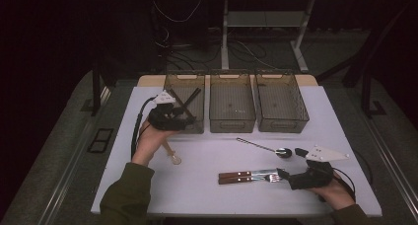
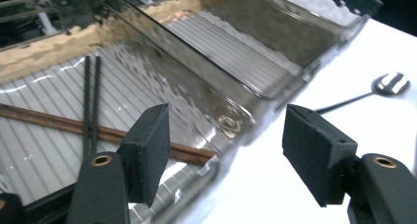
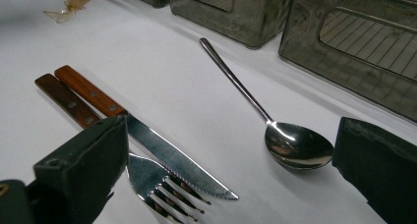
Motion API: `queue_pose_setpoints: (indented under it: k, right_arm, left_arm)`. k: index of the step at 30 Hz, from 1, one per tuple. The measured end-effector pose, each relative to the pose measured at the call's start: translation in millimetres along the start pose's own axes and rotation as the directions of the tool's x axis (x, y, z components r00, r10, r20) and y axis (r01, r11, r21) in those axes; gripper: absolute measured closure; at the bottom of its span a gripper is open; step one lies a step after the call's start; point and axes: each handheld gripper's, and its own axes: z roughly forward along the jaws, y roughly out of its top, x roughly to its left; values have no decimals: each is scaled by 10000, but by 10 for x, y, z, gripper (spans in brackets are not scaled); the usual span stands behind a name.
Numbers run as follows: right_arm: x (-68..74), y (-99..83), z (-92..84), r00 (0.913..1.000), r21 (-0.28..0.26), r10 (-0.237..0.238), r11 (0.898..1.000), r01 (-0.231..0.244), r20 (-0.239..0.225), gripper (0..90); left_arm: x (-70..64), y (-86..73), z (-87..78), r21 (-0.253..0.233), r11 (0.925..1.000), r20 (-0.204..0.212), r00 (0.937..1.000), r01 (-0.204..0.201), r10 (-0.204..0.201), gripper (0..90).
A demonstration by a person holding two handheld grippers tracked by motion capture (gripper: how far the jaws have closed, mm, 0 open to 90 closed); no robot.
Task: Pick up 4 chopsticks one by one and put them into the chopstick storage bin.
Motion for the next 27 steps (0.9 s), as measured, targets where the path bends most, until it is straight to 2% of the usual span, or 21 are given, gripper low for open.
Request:
queue_pose_setpoints:
  k: [6, 10, 19, 23, 27]
  right_arm:
    - [5, 6, -17, 10000, -51, -39, 10000, 39, 10, 10]
    - [8, 6, -20, 10000, -65, -64, 10000, 64, -2, 10]
    - [18, 11, -25, 10000, -72, -89, 9999, 89, 20, 10]
    - [17, 10, -20, 9999, -55, -113, 9999, 113, 22, 10]
    - [19, 8, -19, 9999, -46, -110, 9999, 110, 23, 10]
  left_arm:
    - [-128, -170, -88, -169, 9997, 178, 9997, -147, 150, 230]
    - [-218, -260, -165, -328, 9990, 61, 9995, -296, 299, 159]
    - [-421, -496, -245, -392, 9961, 285, 9963, -797, 808, 70]
    - [-494, -607, -278, -447, 9954, 364, 9956, -844, 860, 13]
    - [-558, -724, -329, -562, 9965, 649, 9957, -623, 659, 0]
